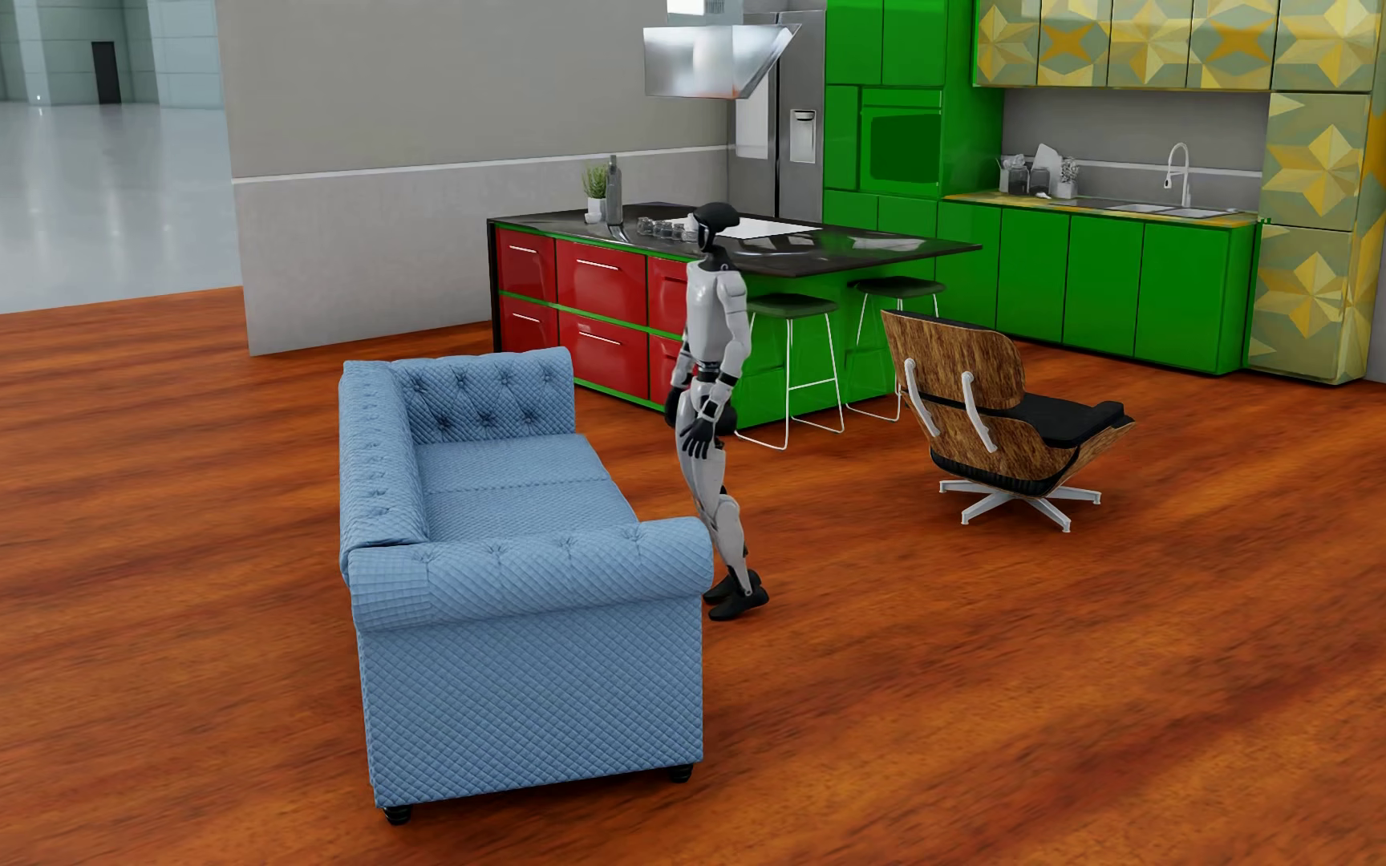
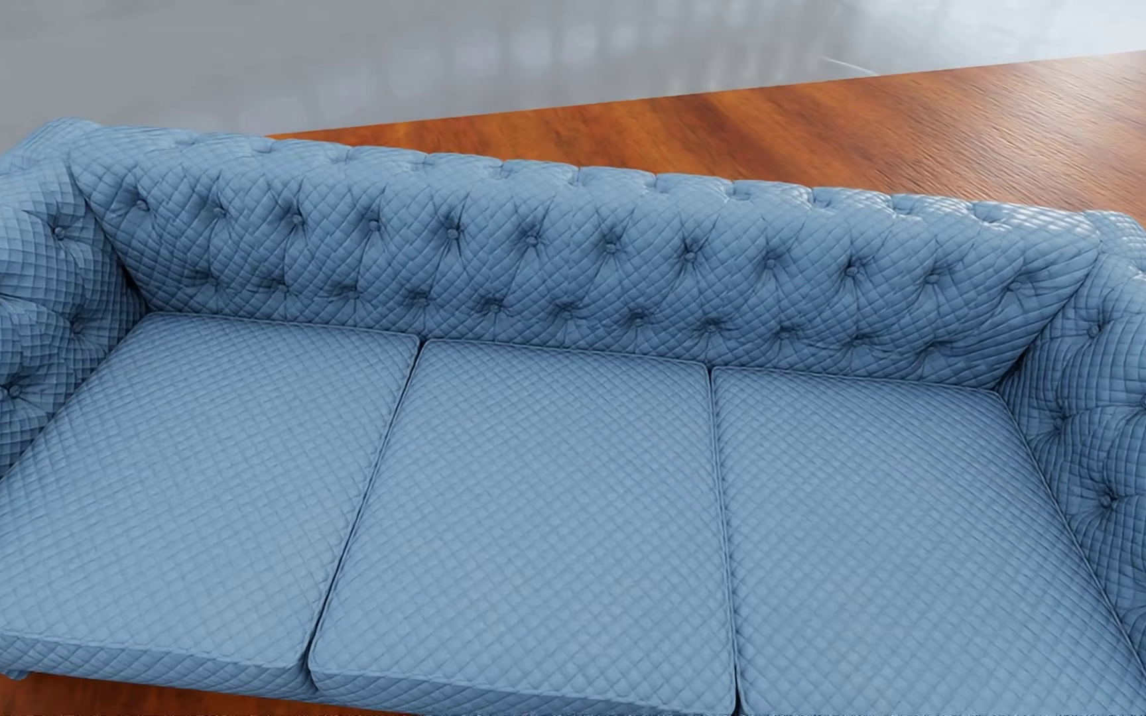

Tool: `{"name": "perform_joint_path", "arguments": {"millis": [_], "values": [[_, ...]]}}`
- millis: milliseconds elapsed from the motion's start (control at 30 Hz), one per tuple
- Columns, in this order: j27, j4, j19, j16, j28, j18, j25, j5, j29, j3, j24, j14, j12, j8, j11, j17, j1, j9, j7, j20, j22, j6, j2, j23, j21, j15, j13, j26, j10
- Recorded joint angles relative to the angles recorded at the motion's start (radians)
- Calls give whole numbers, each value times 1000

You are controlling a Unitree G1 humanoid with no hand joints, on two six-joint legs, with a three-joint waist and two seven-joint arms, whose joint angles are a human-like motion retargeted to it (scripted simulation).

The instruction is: Stand still

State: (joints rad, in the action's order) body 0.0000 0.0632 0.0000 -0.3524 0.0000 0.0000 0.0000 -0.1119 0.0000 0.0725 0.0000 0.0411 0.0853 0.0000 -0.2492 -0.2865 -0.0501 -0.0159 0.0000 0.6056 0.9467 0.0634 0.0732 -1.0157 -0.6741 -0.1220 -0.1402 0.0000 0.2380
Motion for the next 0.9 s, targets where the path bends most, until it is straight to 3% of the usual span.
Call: {"name": "perform_joint_path", "arguments": {"millis": [900], "values": [[0,-1,0,5,0,0,0,-2,0,-12,0,3,-7,0,17,4,-9,-4,0,3,0,-2,0,9,-9,2,2,0,-16]]}}
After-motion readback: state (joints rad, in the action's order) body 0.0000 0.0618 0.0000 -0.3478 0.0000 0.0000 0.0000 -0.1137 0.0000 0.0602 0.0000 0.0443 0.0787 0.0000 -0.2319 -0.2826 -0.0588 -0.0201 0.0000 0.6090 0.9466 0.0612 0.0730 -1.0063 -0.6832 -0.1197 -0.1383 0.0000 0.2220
